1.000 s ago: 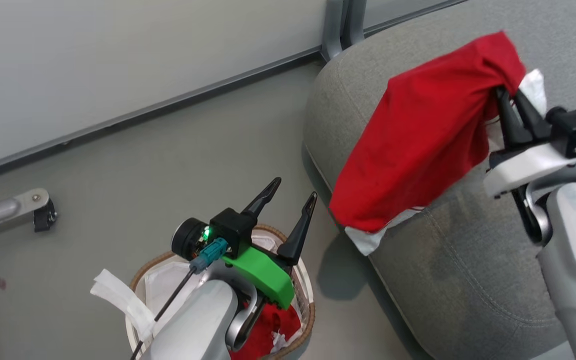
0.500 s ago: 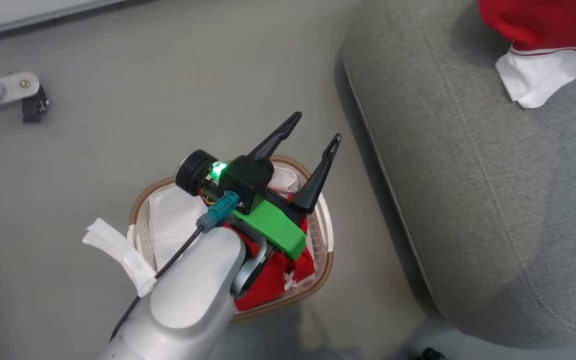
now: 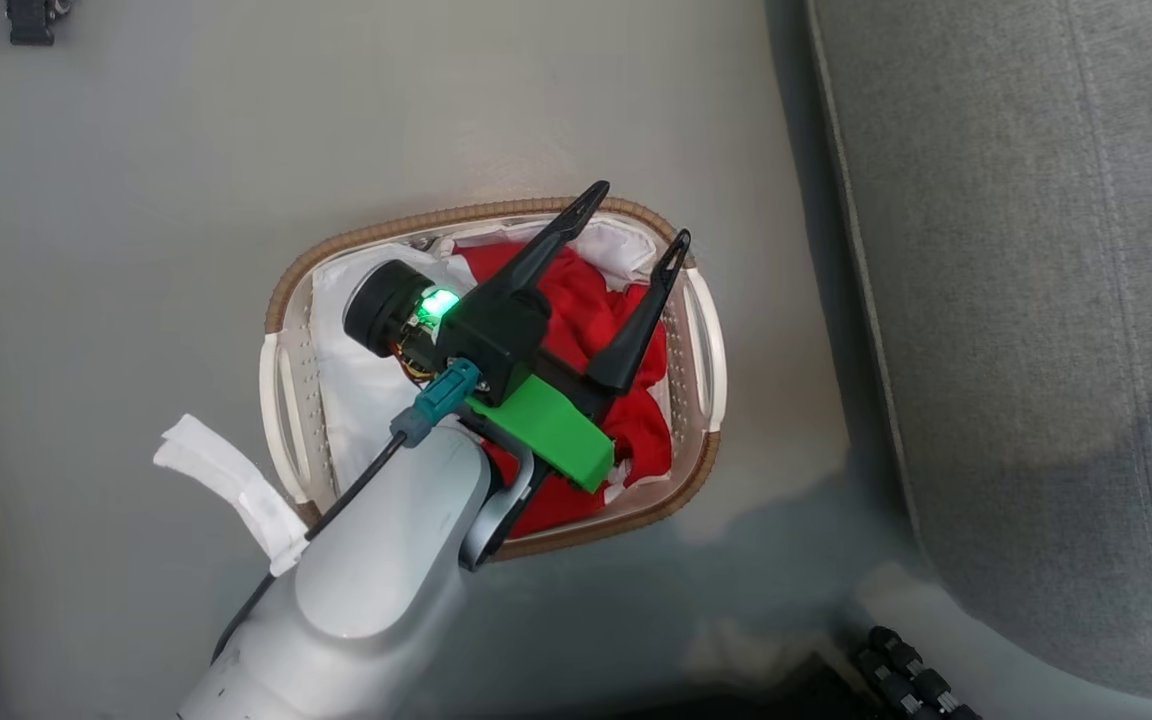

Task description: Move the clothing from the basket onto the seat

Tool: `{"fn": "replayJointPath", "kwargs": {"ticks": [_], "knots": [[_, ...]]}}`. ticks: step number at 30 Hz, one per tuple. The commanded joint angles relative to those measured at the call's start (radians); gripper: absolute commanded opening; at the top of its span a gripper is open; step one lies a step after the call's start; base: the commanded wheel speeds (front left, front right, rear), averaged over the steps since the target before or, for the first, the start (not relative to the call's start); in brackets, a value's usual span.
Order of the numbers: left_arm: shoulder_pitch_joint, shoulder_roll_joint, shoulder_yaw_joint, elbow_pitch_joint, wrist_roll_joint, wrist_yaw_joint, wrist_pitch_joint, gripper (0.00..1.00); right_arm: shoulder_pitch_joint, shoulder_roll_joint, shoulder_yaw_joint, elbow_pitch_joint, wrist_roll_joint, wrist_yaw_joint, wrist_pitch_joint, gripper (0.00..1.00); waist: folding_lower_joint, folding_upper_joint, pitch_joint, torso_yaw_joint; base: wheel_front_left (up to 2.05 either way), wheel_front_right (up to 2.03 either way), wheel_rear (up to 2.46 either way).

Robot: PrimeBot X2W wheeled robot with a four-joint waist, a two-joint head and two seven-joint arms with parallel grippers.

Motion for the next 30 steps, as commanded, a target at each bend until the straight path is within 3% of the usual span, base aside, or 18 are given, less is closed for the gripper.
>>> {"fn": "replayJointPath", "kwargs": {"ticks": [1, 2, 3, 4, 12, 22, 30], "knots": [[0.008, 0.006, 0.006, 0.002, 0.005, -0.003, -0.001, 1.00, 0.019, 0.002, -0.002, 0.003, -0.009, -0.001, -0.005, 0.20, -0.0003, -0.0001, 0.024, 0.018, 0.00, 0.00, 0.00], [0.012, 0.006, 0.008, 0.004, 0.005, -0.003, -0.001, 1.00, 0.024, 0.005, -0.008, -0.002, -0.014, -0.001, -0.004, 0.39, -0.0003, -0.0001, 0.020, 0.015, 0.00, 0.00, 0.00], [0.015, 0.007, 0.009, 0.005, 0.004, -0.003, -0.001, 1.00, 0.030, 0.009, -0.012, -0.008, -0.019, -0.001, -0.003, 0.94, -0.0003, -0.0001, 0.016, 0.013, 0.00, 0.00, 0.00], [0.018, 0.007, 0.010, 0.005, 0.005, -0.003, -0.001, 1.00, 0.039, 0.013, -0.017, -0.017, -0.024, -0.001, -0.003, 1.00, -0.0003, -0.0001, 0.010, 0.010, 0.00, 0.00, 0.00], [0.051, 0.004, 0.058, -0.008, 0.002, -0.003, -0.001, 1.00, 0.109, 0.023, -0.048, -0.076, -0.061, -0.001, -0.003, 1.00, -0.0003, -0.0001, -0.060, -0.008, 0.00, 0.00, 0.00], [0.124, -0.003, 0.115, 0.001, -0.014, -0.003, -0.001, 1.00, 0.222, 0.024, 0.027, -0.123, -0.069, -0.001, -0.003, 1.00, -0.0003, -0.0001, -0.233, -0.021, 0.00, 0.00, 0.00], [0.208, -0.012, 0.206, -0.007, -0.015, -0.003, -0.001, 1.00, 0.259, 0.052, 0.106, -0.173, -0.063, -0.001, -0.003, 1.00, -0.0003, -0.0001, -0.392, 0.012, 0.00, 0.00, 0.00]]}}
